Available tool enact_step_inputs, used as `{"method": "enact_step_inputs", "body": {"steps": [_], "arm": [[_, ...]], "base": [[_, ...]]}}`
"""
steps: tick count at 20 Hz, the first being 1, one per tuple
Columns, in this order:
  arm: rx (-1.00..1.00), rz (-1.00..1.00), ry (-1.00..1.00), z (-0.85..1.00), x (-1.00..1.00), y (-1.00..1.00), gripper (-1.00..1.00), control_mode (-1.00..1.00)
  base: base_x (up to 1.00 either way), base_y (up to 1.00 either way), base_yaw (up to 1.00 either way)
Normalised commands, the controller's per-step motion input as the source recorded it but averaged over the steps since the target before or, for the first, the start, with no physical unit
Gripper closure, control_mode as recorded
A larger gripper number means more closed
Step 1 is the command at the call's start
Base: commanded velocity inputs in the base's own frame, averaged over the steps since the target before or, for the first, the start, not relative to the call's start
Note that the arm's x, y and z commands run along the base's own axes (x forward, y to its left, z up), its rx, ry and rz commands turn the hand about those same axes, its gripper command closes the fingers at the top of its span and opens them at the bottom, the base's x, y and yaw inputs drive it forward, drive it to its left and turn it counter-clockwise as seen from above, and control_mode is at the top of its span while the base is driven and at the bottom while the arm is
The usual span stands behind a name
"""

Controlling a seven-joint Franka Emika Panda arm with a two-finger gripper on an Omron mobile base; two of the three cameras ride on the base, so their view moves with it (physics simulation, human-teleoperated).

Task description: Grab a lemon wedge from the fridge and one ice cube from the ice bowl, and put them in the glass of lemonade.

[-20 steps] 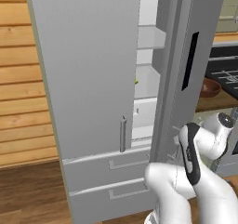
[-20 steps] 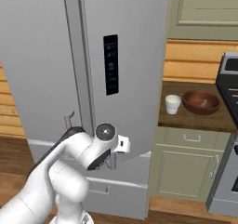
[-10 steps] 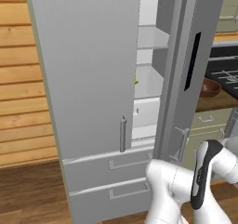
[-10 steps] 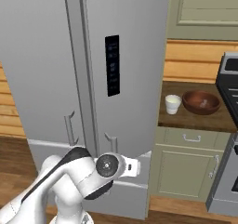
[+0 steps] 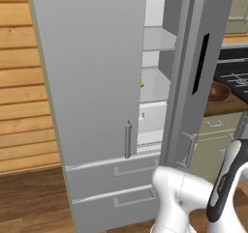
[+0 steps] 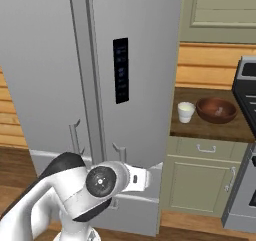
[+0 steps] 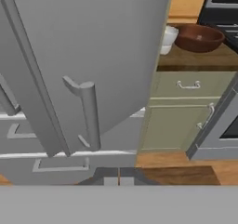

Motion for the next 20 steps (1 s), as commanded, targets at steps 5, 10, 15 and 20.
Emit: {"method": "enact_step_inputs", "body": {"steps": [5,10,15,20], "arm": [[-0.04,0.00,0.01,1.00,-0.38,0.39,1.00,-1.00],[-0.16,0.00,0.08,0.96,-0.17,0.94,1.00,-1.00],[-0.24,0.00,0.14,0.99,-0.31,1.00,1.00,-1.00],[-0.27,0.00,0.20,0.53,-0.01,0.90,1.00,-1.00]], "base": [[0.00,0.00,0.00],[0.00,0.00,0.00],[0.00,0.00,0.00],[0.00,0.00,0.00]]}}
